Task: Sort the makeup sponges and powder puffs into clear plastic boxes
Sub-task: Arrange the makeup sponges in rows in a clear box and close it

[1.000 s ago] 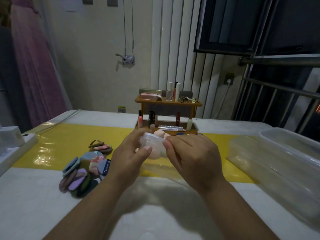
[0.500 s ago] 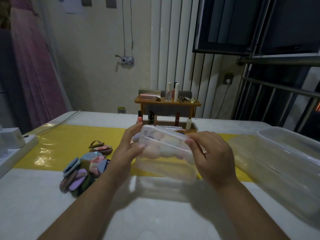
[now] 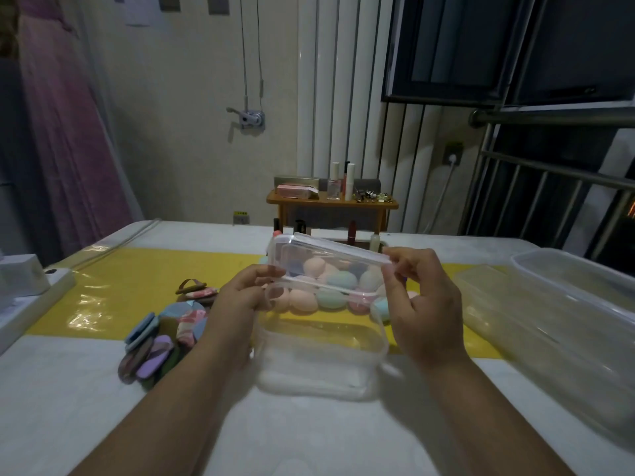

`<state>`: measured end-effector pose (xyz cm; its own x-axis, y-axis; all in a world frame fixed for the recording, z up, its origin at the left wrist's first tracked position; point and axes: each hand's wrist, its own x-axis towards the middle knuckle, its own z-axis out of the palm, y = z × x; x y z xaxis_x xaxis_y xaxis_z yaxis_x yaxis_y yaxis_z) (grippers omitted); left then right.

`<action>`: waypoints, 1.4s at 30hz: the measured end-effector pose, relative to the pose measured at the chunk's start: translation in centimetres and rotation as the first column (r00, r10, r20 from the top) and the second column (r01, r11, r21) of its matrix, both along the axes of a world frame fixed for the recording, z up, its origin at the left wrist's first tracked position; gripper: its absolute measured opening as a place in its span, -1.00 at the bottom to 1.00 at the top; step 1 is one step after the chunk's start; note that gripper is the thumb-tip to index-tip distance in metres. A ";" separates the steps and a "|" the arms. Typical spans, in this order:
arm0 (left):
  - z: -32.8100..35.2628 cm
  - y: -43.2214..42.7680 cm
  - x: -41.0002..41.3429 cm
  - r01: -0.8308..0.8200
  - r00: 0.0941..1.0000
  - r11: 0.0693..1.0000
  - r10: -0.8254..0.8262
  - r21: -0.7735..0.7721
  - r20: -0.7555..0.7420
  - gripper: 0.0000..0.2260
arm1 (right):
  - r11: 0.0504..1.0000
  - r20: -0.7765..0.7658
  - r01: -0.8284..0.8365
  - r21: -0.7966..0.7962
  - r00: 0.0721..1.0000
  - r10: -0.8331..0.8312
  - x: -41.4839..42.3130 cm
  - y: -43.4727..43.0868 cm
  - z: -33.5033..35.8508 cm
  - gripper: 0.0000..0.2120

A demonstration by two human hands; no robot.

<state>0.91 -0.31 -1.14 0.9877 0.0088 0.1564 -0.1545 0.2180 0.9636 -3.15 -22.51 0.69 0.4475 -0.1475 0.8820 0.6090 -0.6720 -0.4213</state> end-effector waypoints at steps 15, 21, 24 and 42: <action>-0.3 -0.7 -0.1 -0.012 0.997 0.999 0.015 0.051 -0.074 -0.69 | 0.928 -0.510 -0.042 0.369 0.826 0.240 2.1 0.0 -2.3 -0.53; 0.0 -1.1 -0.7 -0.051 0.995 0.996 0.057 0.069 -0.077 -0.69 | 0.915 -0.595 -0.019 0.404 0.754 0.278 2.3 0.2 -2.3 -0.41; 0.5 -1.3 -1.1 -0.038 0.993 0.999 0.041 0.028 -0.114 -0.56 | 0.917 -0.613 -0.026 0.398 0.736 0.287 2.5 0.2 -2.3 -0.42; 0.9 -1.2 -1.7 -0.104 0.976 0.994 0.096 -0.032 -0.195 -0.49 | 0.967 -0.744 0.208 -0.149 0.620 -0.248 3.8 -3.2 -3.5 -0.66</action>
